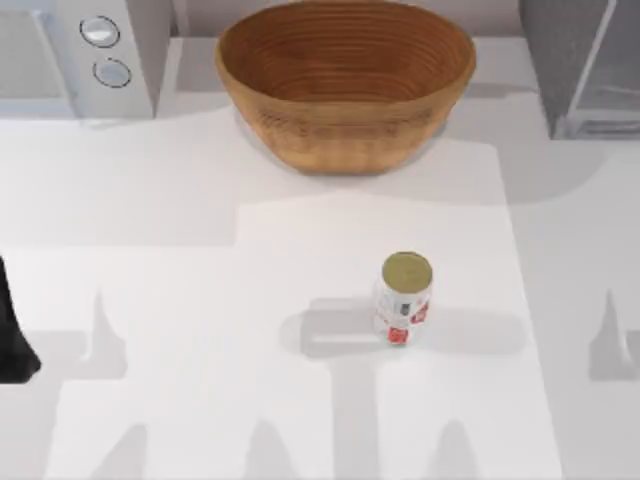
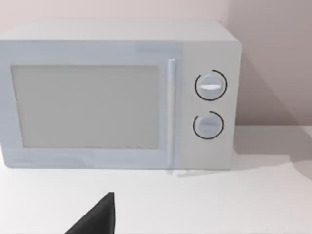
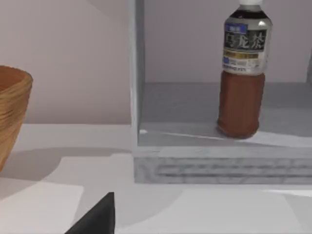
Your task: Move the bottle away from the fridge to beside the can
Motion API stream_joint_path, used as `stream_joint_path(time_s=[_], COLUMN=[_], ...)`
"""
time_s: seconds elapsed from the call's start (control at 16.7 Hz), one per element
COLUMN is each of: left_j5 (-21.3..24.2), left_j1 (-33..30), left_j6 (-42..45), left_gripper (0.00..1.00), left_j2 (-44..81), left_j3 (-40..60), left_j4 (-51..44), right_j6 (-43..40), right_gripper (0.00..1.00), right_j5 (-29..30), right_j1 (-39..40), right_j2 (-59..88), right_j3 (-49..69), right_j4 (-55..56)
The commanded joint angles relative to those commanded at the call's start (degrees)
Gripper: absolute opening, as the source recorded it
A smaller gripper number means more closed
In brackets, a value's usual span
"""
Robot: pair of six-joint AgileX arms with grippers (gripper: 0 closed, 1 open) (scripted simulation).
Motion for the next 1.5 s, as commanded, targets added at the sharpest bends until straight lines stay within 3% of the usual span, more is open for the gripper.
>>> stream_joint_path(time_s=[0.3, 0.54, 1.26, 1.5], left_j5=[0.0, 0.0, 0.0, 0.0], left_j1=[0.0, 0.0, 0.0, 0.0], left_j6=[0.0, 0.0, 0.0, 0.0], left_gripper=[1.0, 1.0, 1.0, 1.0], left_j2=[0.0, 0.0, 0.0, 0.0], left_j3=[0.0, 0.0, 0.0, 0.0], left_j4=[0.0, 0.0, 0.0, 0.0], right_j6=[0.0, 0.1, 0.7, 0.9], right_gripper=[1.0, 1.0, 1.0, 1.0], right_j5=[-0.2, -1.3, -7.5, -9.0], right_j1=[-0.7, -2.6, -9.3, -10.9], right_j2=[3.6, 16.9, 93.1, 110.7], right_j3=[2.5, 10.3, 42.3, 50.5], right_j4=[2.9, 12.0, 49.5, 59.0])
